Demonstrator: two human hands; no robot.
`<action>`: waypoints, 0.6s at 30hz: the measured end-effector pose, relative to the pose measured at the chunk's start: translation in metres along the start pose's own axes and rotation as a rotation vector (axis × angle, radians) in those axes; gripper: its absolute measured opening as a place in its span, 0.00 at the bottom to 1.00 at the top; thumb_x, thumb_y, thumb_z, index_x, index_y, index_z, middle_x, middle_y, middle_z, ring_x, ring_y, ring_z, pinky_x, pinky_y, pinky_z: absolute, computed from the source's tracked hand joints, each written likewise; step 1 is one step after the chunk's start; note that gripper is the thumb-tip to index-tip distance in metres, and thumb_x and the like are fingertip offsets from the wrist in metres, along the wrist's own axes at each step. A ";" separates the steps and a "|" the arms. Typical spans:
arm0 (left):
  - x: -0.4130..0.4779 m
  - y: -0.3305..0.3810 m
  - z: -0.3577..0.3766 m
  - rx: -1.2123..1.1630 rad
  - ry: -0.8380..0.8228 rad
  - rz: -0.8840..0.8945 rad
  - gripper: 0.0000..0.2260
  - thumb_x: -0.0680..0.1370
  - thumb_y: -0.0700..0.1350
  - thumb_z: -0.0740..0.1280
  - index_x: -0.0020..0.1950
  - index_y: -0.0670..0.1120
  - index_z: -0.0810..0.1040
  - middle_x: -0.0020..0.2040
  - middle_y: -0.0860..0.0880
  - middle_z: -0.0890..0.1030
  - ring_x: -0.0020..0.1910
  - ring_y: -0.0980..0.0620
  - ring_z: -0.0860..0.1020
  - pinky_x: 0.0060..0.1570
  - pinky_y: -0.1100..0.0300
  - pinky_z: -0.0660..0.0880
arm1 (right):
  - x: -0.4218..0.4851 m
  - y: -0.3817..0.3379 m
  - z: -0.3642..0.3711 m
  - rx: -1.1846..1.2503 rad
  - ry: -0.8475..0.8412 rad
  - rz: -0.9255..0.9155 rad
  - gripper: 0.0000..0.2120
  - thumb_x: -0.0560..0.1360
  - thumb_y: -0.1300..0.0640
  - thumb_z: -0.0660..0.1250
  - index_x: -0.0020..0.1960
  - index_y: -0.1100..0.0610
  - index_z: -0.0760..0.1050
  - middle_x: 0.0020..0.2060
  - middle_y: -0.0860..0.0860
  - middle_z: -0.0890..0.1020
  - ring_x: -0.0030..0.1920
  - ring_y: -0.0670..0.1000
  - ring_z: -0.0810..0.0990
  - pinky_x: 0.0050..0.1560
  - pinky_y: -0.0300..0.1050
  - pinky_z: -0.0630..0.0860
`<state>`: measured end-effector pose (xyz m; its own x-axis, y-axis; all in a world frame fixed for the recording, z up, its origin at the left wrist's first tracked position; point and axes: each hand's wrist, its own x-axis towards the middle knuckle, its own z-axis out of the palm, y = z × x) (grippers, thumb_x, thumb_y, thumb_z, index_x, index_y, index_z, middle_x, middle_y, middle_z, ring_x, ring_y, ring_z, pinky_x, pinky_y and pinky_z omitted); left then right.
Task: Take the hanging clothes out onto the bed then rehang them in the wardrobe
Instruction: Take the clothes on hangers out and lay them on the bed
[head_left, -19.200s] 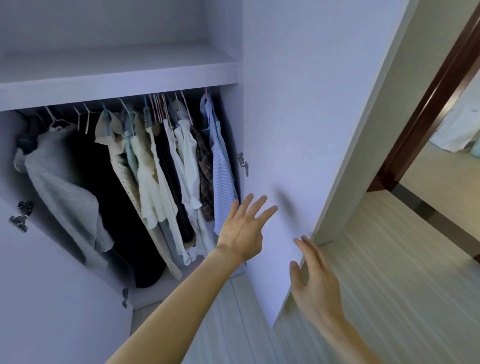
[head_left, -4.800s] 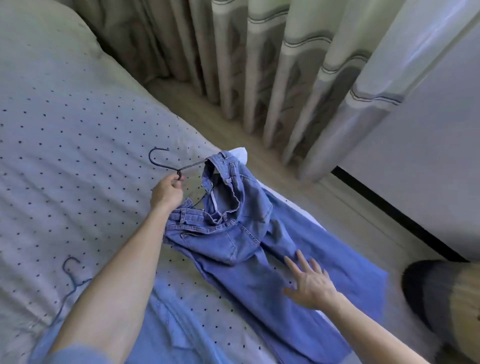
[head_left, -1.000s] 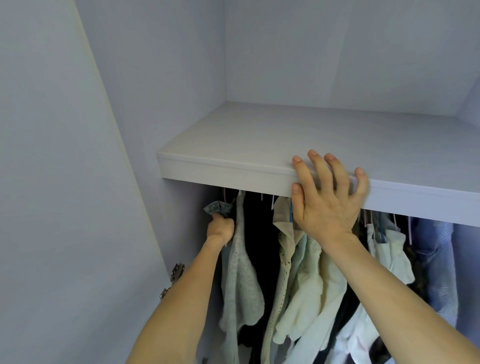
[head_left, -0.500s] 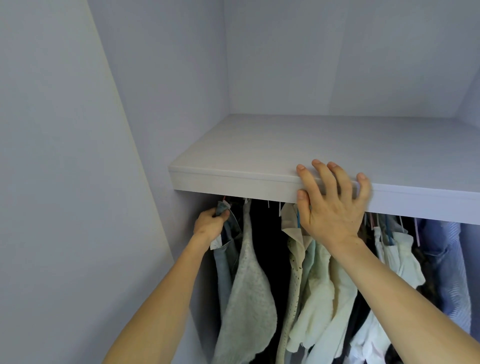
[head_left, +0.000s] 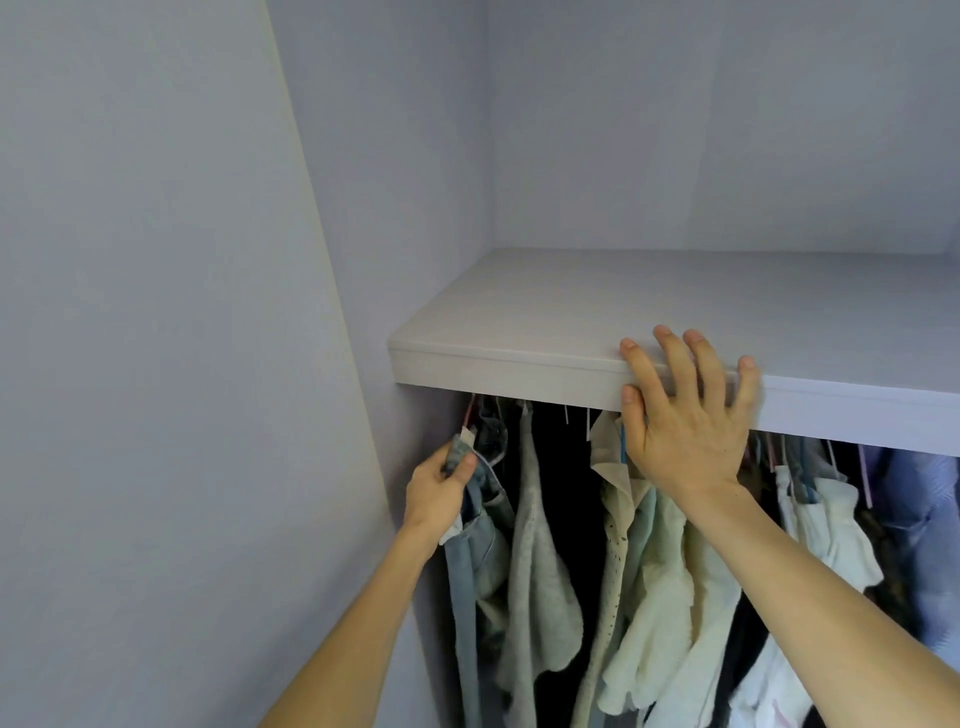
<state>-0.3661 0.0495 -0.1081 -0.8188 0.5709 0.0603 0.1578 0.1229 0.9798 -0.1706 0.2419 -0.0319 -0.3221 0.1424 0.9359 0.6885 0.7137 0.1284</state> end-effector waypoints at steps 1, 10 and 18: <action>-0.014 -0.005 -0.002 0.008 0.014 -0.003 0.04 0.81 0.46 0.68 0.52 0.53 0.82 0.47 0.53 0.86 0.49 0.57 0.83 0.51 0.63 0.77 | 0.000 -0.003 -0.002 0.000 -0.019 0.018 0.24 0.82 0.47 0.56 0.77 0.46 0.64 0.75 0.52 0.67 0.76 0.56 0.62 0.74 0.64 0.51; -0.157 -0.046 -0.041 -0.010 0.056 -0.145 0.18 0.80 0.44 0.69 0.69 0.51 0.75 0.58 0.56 0.84 0.59 0.58 0.81 0.65 0.54 0.75 | -0.100 -0.073 -0.032 0.608 -0.566 0.020 0.29 0.77 0.46 0.59 0.75 0.58 0.66 0.77 0.55 0.63 0.78 0.56 0.58 0.76 0.59 0.57; -0.342 -0.027 -0.067 0.007 0.121 -0.272 0.16 0.81 0.42 0.68 0.68 0.54 0.76 0.59 0.52 0.84 0.59 0.54 0.82 0.60 0.59 0.78 | -0.161 -0.166 -0.100 1.313 -1.313 -0.134 0.24 0.77 0.35 0.57 0.68 0.45 0.71 0.63 0.42 0.73 0.41 0.38 0.79 0.51 0.44 0.75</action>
<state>-0.1272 -0.2037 -0.1425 -0.8915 0.4148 -0.1819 -0.0733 0.2642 0.9617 -0.1681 0.0322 -0.1712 -0.9985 -0.0370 0.0394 -0.0540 0.6789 -0.7323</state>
